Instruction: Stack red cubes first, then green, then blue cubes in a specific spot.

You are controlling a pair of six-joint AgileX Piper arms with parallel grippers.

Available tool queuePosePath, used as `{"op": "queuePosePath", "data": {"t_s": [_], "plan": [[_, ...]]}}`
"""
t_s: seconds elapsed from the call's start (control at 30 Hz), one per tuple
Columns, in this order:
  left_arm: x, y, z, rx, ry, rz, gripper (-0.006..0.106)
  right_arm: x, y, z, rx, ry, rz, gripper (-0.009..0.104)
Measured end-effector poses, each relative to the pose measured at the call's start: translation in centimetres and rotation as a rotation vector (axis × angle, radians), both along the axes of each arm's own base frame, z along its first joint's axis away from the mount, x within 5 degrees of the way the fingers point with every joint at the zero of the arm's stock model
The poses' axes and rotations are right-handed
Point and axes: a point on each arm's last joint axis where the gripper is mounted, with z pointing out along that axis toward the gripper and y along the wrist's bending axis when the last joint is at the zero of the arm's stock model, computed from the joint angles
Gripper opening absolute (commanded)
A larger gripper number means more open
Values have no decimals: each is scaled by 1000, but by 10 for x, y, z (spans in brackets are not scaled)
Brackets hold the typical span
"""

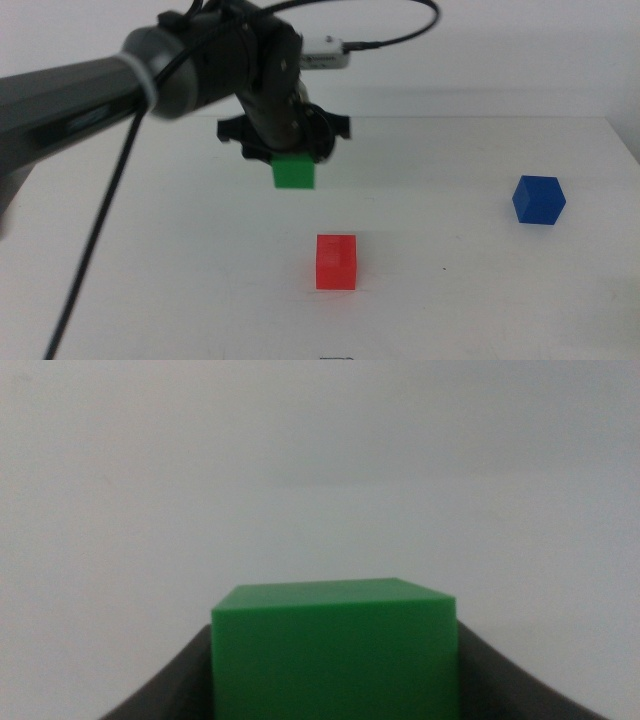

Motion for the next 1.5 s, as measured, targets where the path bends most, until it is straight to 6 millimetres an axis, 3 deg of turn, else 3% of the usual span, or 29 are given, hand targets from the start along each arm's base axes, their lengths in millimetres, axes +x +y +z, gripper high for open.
{"op": "queuePosePath", "data": {"t_s": [0.1, 0.2, 0.47, 1.5], "plan": [[-30, -14, 5, -25, -25, -8, 29, 0, 0, 0, 0, 0, 0, 91], [-47, -33, 3, -38, -24, -8, 29, 0, 0, 0, 0, 0, 0, 91], [-74, -68, -11, -18, -25, 4, 29, 0, 0, 0, 0, 0, 0, 91], [-72, -72, -50, 70, 57, 86, 29, 0, 0, 0, 0, 0, 0, 91]]}}
